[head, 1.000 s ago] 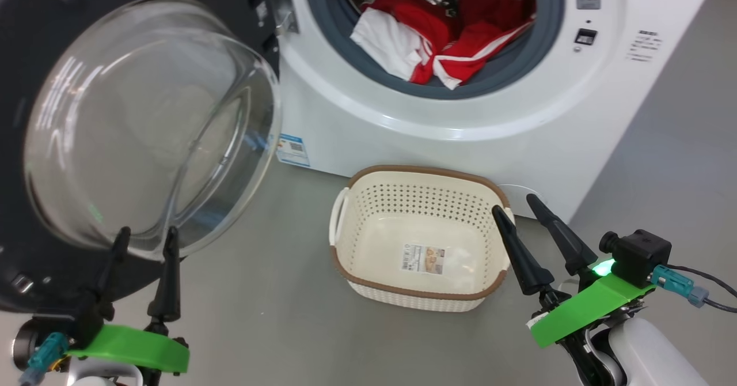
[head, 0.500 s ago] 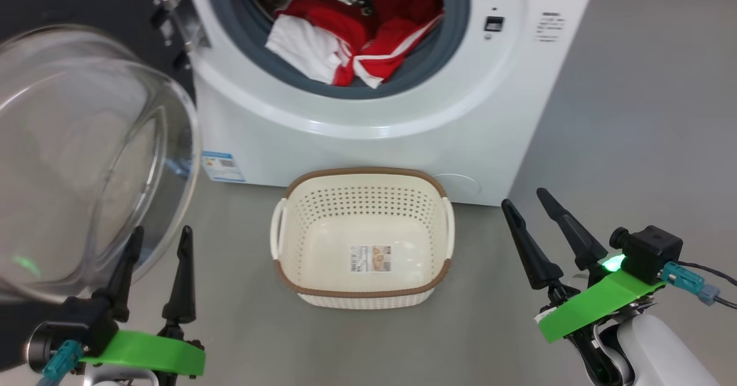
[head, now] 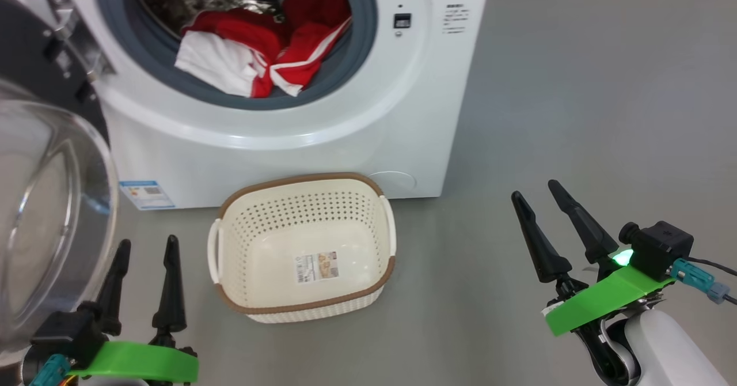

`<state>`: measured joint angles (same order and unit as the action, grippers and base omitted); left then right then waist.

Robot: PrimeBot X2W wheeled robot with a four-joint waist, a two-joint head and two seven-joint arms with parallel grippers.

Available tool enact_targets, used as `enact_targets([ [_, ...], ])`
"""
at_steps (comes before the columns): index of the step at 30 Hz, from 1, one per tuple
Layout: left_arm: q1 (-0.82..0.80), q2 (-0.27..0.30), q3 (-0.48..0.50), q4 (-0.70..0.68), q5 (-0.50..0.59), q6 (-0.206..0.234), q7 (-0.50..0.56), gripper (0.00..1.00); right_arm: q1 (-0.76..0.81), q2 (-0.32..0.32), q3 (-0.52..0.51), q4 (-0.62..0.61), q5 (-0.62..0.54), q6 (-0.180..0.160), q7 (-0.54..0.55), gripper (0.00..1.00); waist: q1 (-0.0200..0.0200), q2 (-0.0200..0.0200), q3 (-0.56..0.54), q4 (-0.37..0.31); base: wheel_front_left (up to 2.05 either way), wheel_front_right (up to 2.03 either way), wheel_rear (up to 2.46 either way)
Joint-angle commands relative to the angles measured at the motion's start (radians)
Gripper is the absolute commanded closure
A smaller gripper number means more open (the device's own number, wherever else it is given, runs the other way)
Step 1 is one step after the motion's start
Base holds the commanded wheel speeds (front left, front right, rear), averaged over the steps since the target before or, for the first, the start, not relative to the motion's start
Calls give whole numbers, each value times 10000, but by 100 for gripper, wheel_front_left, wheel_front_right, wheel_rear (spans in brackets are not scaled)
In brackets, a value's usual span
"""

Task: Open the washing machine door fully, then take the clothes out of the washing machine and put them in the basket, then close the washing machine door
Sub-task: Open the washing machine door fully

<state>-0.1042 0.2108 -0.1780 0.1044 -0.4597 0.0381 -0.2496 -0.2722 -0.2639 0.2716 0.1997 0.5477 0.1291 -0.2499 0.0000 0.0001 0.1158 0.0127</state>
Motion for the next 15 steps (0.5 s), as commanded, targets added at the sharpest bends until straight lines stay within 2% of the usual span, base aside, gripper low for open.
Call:
enact_targets([
  [1, -89, 194, 419, -273, 76, -66, -117, 0, -148, -21, 73, -295, -100, 16, -118, 0, 0, -1, -23, -310, 0, 0, 0],
  [15, 134, -47, 831, -363, 550, -264, -121, 0, -103, -85, -149, -367, -215, 16, -118, 0, 0, -1, -130, -574, 0, 0, 0],
])
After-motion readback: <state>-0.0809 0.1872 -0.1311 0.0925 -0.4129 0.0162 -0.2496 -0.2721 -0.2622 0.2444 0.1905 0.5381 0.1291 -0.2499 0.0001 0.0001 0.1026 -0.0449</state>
